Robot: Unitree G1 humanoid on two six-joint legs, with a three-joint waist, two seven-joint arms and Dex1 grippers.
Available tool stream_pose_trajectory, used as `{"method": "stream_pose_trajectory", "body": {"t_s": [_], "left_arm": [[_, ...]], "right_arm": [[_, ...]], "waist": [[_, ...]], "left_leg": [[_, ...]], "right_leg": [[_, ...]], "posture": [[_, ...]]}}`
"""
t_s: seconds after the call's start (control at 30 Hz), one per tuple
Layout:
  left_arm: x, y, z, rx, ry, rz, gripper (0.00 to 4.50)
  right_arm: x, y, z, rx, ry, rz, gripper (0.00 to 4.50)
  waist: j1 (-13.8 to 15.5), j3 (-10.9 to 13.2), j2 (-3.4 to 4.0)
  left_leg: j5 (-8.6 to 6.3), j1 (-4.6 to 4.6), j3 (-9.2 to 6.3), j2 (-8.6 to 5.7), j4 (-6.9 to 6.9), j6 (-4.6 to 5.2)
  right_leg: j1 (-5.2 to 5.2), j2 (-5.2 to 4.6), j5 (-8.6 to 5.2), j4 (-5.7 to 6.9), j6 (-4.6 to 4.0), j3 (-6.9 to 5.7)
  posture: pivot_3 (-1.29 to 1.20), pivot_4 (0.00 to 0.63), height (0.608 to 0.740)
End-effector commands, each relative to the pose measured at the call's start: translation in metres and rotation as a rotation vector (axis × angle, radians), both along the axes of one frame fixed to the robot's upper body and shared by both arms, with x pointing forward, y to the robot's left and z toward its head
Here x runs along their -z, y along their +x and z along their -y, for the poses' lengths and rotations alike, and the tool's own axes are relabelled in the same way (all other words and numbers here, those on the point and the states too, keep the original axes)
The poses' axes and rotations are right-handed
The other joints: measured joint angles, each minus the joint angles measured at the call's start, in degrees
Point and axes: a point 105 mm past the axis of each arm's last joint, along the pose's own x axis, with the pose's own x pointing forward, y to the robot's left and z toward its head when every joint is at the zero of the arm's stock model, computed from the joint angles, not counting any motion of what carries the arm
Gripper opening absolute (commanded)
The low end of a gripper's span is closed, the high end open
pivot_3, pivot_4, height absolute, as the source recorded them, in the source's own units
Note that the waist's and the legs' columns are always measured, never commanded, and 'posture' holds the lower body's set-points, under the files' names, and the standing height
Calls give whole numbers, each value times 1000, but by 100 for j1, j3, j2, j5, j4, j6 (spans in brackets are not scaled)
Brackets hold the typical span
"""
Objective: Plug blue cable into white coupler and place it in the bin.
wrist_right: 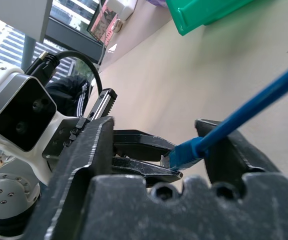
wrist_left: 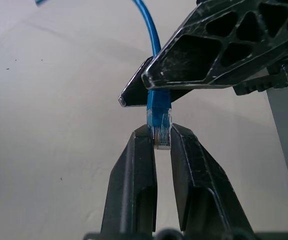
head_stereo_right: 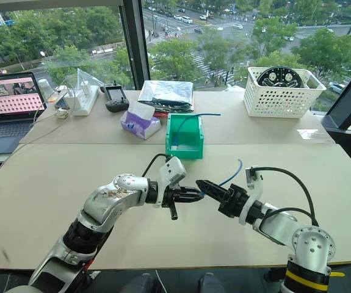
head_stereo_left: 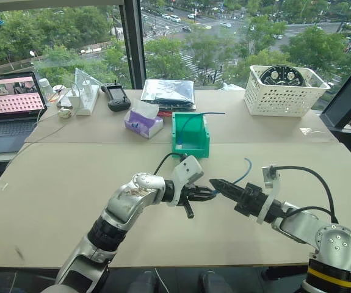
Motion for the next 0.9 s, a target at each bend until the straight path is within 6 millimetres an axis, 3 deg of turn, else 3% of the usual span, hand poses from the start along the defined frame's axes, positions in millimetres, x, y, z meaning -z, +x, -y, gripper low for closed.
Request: {"method": "stream_pose_trajectory", "body": {"t_s": [0.03, 0.13, 0.33, 0.4, 0.5, 0.63, 0.73, 0.9], "left_arm": [[-6, -3, 3, 11, -10, 24, 22], [-6, -3, 3, 9, -10, 24, 22], [-8, -1, 2, 0, -17, 37, 22], [-11, -3, -1, 18, -31, 4, 1052], [-23, -4, -8, 36, -76, -17, 1951], [-63, 11, -44, -41, -168, 146, 3368], [-83, 16, -66, -118, -211, 219, 4372], [-103, 27, -112, -431, -275, 290, 4489]], "right_arm": [[-15, -5, -3, -28, 44, 52, 1146], [-15, -8, -4, -43, 42, 47, 125], [-15, -7, -2, -32, 28, 43, 48], [-20, -2, 1, -17, 28, 58, 0], [-27, 5, 6, 6, 23, 80, 0], [-45, 24, 12, 13, 10, 134, 0], [-52, 35, 10, -10, 2, 150, 0], [-55, 51, -2, -84, -19, 161, 0]], "waist": [[-3, 0, 0], [-6, 0, 0], [-9, 0, 0], [-9, 0, 0], [-29, 0, 0], [-80, 4, -1], [-69, 5, 1], [-47, 5, 1]], "left_leg": [[0, 0, 0, 0, 0, 0], [0, 1, 0, 1, -1, 0], [0, 0, 1, 1, -1, 0], [0, 0, 1, 2, -1, 0], [0, 0, 0, 3, -1, 0], [0, -1, 4, 4, 0, 1], [0, 0, 6, 15, -3, 1], [-3, -5, 6, 15, -10, 5]], "right_leg": [[0, 0, 0, 0, 1, 0], [0, 1, -2, -1, 3, 0], [0, 1, -3, -2, 5, 1], [0, 1, -3, -2, 5, 1], [-1, 2, -4, -2, 5, 0], [-4, 3, -3, -2, 5, 2], [-8, 20, 0, -3, -3, 7], [-7, 22, 11, -11, -21, 7]], "posture": [[0, 150, 740], [0, 150, 740], [0, 150, 740], [0, 150, 740], [0, 150, 740], [0, 150, 740], [0, 150, 740], [0, 150, 740]]}}
